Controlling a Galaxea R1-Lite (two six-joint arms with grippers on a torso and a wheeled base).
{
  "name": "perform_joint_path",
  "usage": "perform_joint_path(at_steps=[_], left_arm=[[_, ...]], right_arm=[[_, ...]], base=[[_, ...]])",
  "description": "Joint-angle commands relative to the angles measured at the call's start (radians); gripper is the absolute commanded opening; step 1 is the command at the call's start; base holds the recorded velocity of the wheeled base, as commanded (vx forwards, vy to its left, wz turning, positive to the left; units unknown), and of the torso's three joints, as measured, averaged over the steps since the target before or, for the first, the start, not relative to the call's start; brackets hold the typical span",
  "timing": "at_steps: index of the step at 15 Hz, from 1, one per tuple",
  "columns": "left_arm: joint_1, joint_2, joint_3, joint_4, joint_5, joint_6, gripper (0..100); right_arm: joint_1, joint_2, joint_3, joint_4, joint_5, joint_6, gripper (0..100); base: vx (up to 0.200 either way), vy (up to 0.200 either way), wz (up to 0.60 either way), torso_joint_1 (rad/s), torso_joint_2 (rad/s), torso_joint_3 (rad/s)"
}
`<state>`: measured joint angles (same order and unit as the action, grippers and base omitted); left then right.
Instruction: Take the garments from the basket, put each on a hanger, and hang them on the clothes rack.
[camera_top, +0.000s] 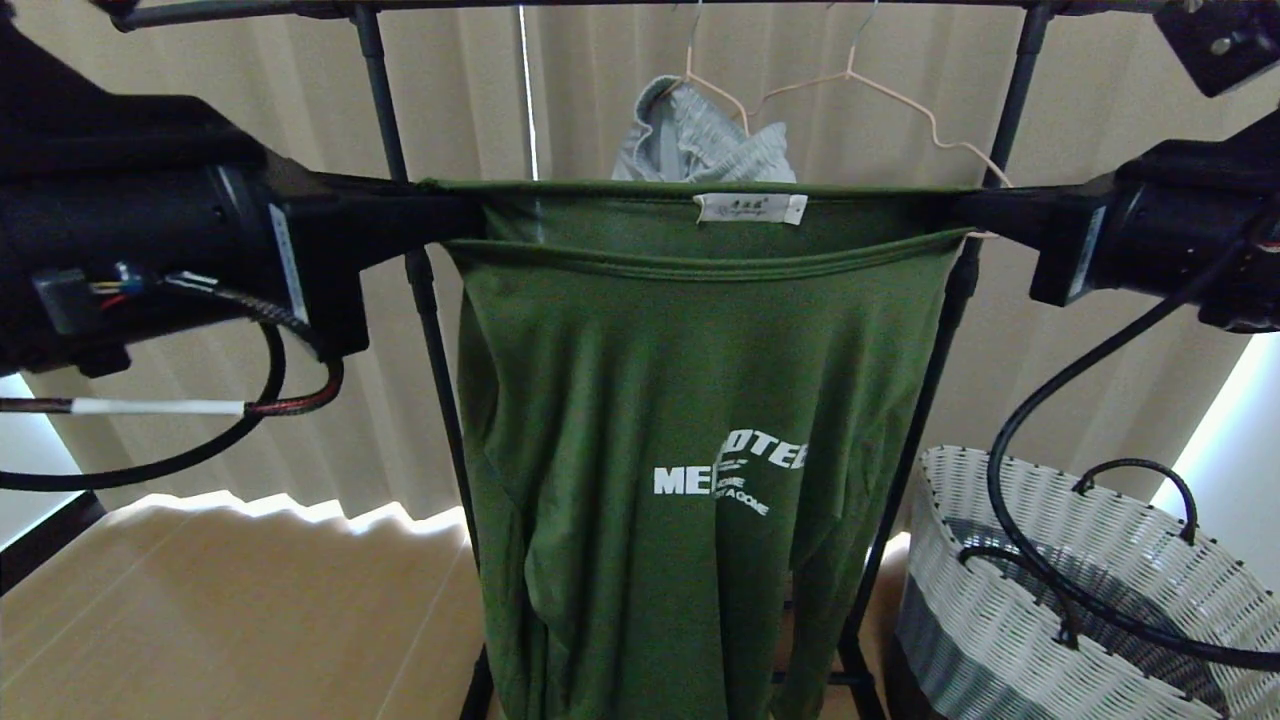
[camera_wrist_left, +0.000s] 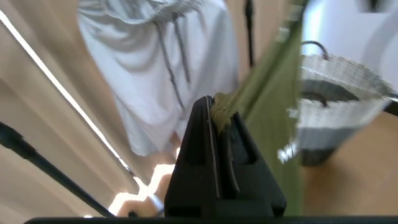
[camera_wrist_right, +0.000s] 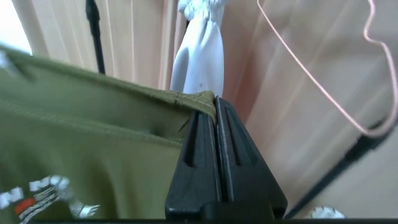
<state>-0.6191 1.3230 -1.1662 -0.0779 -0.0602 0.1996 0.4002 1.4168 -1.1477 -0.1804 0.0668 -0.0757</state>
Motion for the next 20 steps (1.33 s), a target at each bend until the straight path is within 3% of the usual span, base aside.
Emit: perform_joint_path(at_steps=[1,4,8,11,14,20], left_arm=[[0.019,0.078,-0.032,-0.019,0.019,-0.003,0],[0.021,0.11,-0.078,-0.043,0.092,-0.009,0],[-0.011,0.081,-0.061,-0.043,0.097,-0.009,0],[-0.031,0.062,-0.03,-0.042,0.099,-0.009,0],[-0.031,0.05,-0.038,-0.042,0.099,-0.008,0],[-0.031,0.05,-0.052,-0.042,0.099,-0.003,0]], right_arm=[[0.002,-0.085,0.017,0.035,0.002,0.001,0],[0.005,-0.124,0.029,0.061,0.001,0.001,0],[0.023,-0.137,0.04,0.056,0.01,0.004,0],[0.062,-0.157,0.106,0.038,0.007,0.005,0],[0.062,-0.157,0.098,-0.039,0.011,0.002,0],[0.062,-0.157,0.092,-0.047,0.011,0.002,0]], base=[[0.0,0.0,0.0,0.0,0.0,0.0],[0.0,0.0,0.0,0.0,0.0,0.0],[0.0,0.0,0.0,0.0,0.0,0.0],[0.0,0.0,0.0,0.0,0.0,0.0],[0.0,0.0,0.0,0.0,0.0,0.0],[0.0,0.0,0.0,0.0,0.0,0.0]])
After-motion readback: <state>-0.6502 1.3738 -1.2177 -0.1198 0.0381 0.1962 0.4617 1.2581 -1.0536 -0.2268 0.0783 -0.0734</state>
